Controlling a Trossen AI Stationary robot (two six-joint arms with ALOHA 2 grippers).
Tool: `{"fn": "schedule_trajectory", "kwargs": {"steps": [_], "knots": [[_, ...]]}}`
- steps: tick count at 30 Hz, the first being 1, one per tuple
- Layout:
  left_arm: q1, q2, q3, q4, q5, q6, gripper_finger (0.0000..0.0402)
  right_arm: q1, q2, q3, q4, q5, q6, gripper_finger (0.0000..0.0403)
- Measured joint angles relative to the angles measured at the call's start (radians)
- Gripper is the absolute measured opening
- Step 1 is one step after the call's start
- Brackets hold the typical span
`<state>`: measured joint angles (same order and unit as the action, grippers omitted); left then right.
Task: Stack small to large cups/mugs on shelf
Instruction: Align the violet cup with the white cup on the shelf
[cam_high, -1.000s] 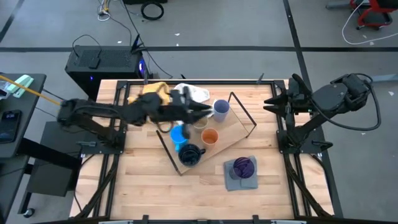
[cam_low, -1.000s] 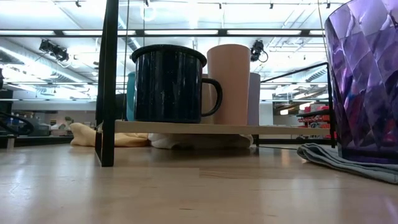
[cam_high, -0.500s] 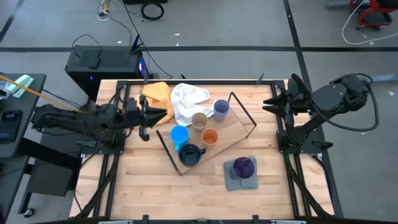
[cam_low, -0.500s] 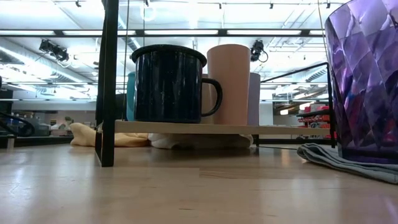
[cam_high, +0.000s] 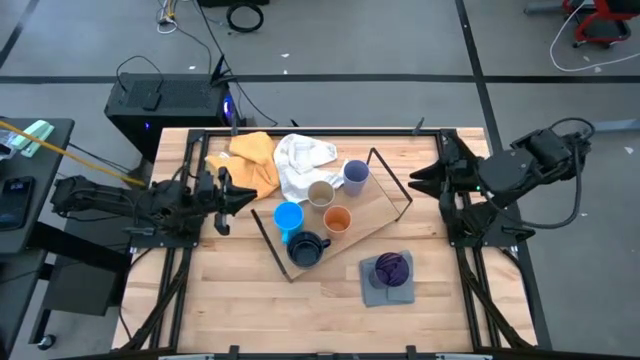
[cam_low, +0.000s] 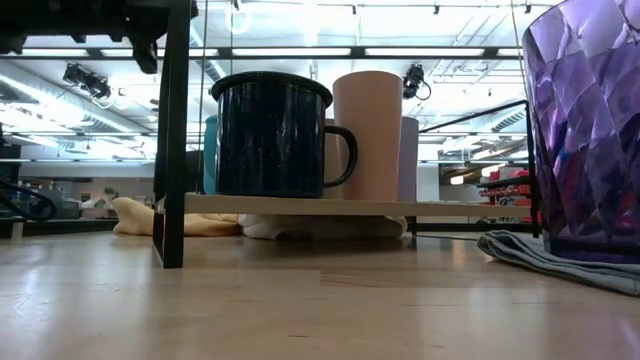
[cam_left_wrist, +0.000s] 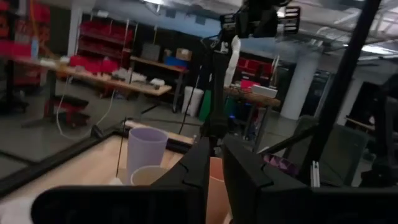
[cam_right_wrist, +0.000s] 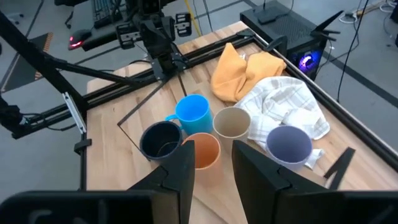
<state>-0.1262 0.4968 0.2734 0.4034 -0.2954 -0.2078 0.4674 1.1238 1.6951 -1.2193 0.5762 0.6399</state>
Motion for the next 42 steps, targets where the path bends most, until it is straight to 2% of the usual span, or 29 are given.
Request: {"fn": "schedule_trajectory", "kwargs": {"steps": [7, 13, 22, 30, 33, 38, 42], "knots": [[0.016, -0.084, -0.087, -0.006, 0.004, 0.005, 0.0034, 0.0, 0.053, 0.0, 0.047, 0.002, 0.046, 0.0114], [0.047, -0.228, -0.151, -0.007, 0.005, 0.009, 0.0032, 0.0, 0.093, 0.0, 0.048, 0.002, 0.098, 0.0114], [0.047, -0.493, -0.134, -0.039, 0.027, 0.178, 0.0025, 0.0, 0.12, 0.0, 0.066, 0.002, 0.118, 0.0114], [0.047, -0.494, -0.135, -0.118, 0.031, 0.181, 0.0024, -0.016, 0.12, 0.0, 0.085, 0.01, 0.119, 0.0114], [0.047, -0.494, -0.133, -0.19, 0.054, 0.189, 0.0023, -0.026, 0.12, 0.0, 0.086, 0.01, 0.119, 0.0114], [0.047, -0.493, -0.135, -0.347, 0.097, 0.107, 0.0015, -0.03, 0.12, 0.0, 0.086, 0.011, 0.117, 0.0114], [0.046, -0.493, -0.135, -0.368, 0.149, 0.096, 0.0009, -0.032, 0.12, 0.0, 0.086, 0.01, 0.113, 0.0113]]}}
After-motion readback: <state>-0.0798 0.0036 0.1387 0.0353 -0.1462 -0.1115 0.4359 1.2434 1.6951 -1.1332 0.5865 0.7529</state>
